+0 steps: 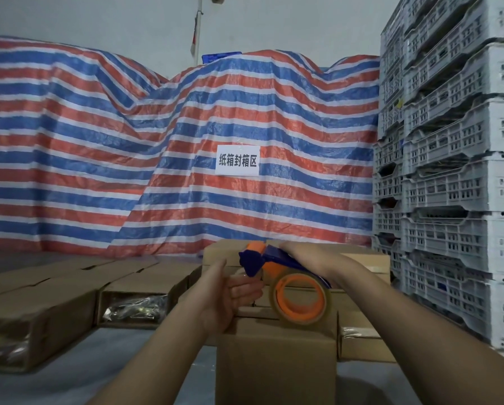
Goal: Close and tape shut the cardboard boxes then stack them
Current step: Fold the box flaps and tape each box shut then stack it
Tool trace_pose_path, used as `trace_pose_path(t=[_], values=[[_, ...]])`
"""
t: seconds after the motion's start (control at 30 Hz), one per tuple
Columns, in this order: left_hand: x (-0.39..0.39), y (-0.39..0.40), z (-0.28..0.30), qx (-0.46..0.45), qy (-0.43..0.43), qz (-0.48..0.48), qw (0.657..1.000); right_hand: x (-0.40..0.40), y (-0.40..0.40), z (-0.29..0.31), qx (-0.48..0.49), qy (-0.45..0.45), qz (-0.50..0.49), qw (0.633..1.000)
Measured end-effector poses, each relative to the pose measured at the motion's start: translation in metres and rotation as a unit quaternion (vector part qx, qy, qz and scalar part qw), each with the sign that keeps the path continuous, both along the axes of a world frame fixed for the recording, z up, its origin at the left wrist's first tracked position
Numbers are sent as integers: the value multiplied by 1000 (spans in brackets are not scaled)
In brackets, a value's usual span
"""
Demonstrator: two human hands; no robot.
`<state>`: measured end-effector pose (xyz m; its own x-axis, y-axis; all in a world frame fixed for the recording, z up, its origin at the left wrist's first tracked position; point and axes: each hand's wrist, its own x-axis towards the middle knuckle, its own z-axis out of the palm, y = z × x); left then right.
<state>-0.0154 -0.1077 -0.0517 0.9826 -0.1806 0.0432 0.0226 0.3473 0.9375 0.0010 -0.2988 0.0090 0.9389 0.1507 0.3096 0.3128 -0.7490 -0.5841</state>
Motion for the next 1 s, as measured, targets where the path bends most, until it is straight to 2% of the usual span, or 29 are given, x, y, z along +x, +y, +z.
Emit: trace_pose_path(t=[0.17, 0.3, 0.47, 0.53, 0.6, 0.73, 0.8, 1.0], values=[[-1, -5, 2, -26, -26, 28, 999, 1, 4, 3, -4, 12, 18, 1000], [-7, -3, 5, -76, 3, 19, 997, 4, 7, 5, -25, 7, 20, 999], [-6, 1, 5, -68, 20, -14, 997, 8, 11, 5, -48, 2, 26, 998], [-6, 1, 5, -68, 25, 0, 997, 9, 12, 5, -46, 0, 25, 999], [-4, 2, 4, -53, 27, 23, 998, 10, 12, 6, -48, 2, 24, 999], [-1, -1, -3, 35, 5, 92, 995, 13, 10, 8, -35, 14, 18, 999], [1, -4, -7, 39, 3, 147, 988, 13, 11, 11, -49, 35, 22, 998], [11, -10, -16, 83, -8, 197, 977, 4, 5, 23, -94, 68, 26, 993]])
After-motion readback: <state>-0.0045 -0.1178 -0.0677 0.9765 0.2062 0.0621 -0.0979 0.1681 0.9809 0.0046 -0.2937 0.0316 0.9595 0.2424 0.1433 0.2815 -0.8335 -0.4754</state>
